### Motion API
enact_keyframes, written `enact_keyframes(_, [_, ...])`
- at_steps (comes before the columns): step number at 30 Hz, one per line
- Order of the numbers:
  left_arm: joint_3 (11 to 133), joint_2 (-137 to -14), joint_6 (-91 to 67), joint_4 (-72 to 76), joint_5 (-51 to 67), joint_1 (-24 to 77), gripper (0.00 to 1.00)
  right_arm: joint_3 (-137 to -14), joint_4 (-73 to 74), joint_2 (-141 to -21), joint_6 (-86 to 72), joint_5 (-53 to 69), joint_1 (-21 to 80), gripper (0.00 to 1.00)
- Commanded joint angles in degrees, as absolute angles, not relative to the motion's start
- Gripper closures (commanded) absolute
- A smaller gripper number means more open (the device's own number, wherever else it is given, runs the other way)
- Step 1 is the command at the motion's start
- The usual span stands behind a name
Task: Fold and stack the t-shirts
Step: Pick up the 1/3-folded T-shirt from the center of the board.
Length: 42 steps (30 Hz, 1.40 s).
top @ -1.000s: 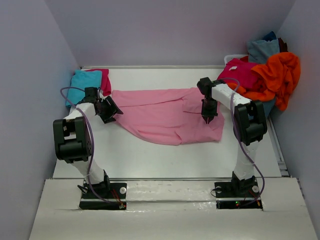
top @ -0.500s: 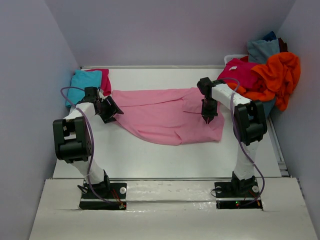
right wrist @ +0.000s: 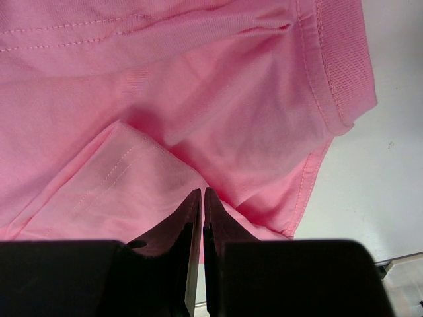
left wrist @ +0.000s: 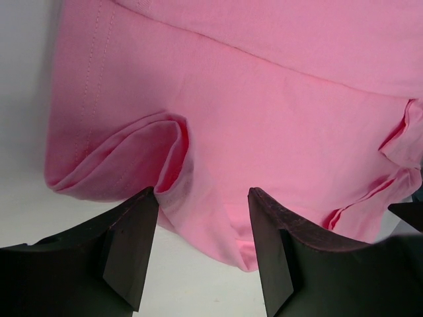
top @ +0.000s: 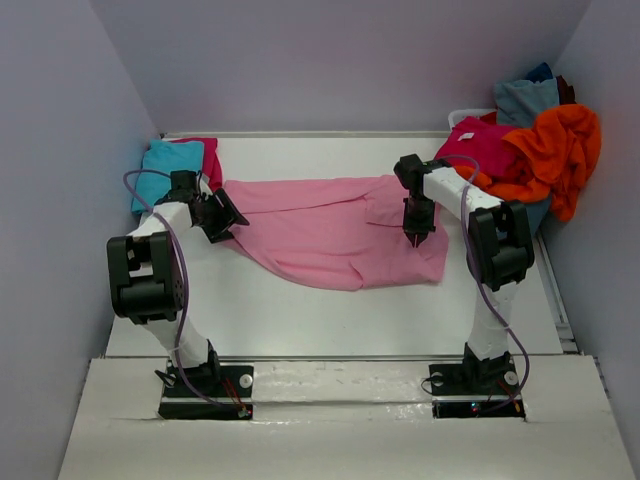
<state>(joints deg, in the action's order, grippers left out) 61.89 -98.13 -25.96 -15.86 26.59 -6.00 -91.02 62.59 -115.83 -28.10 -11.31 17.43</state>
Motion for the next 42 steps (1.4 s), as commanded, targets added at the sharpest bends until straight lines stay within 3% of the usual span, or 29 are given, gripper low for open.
enact_keyframes(1, [63.55,-98.87,-24.87,-16.17,28.04,-5.54,0.33,-93.25,63.02,-114.52,-28.39,-12.48,17.58,0.88])
enact_keyframes(16, [60.56,-98.44,-24.61,-16.17,26.37,-5.54,0.39,-92.55,62.58,-115.05,-28.56,-12.3,17.58,0.88])
enact_keyframes(22, [60.12,-97.56,-24.61,-16.08,26.54,-5.54,0.54,-90.79,61.79,-114.52,-29.27,-13.09,17.58,0.88])
enact_keyframes(26, [59.33,-97.38,-24.52,-16.0,26.28,-5.54,0.73,-89.91,60.3,-114.35,-29.44,-13.01,17.58,0.89])
enact_keyframes(29, [59.06,-97.3,-24.35,-16.0,26.19,-5.54,0.79,-90.35,58.72,-114.43,-29.62,-11.96,17.58,0.88])
enact_keyframes(36, [58.71,-96.94,-24.08,-16.08,26.1,-5.54,0.88,-95.44,59.67,-116.72,-29.0,-9.75,17.58,0.82])
enact_keyframes(41, [58.36,-97.03,-24.17,-15.82,26.19,-5.54,0.88,-97.99,60.21,-116.89,-28.3,-8.8,17.58,0.62])
enact_keyframes(42, [58.36,-96.94,-24.26,-15.73,26.28,-5.54,0.89,-98.17,60.29,-117.42,-28.13,-8.62,17.58,0.61])
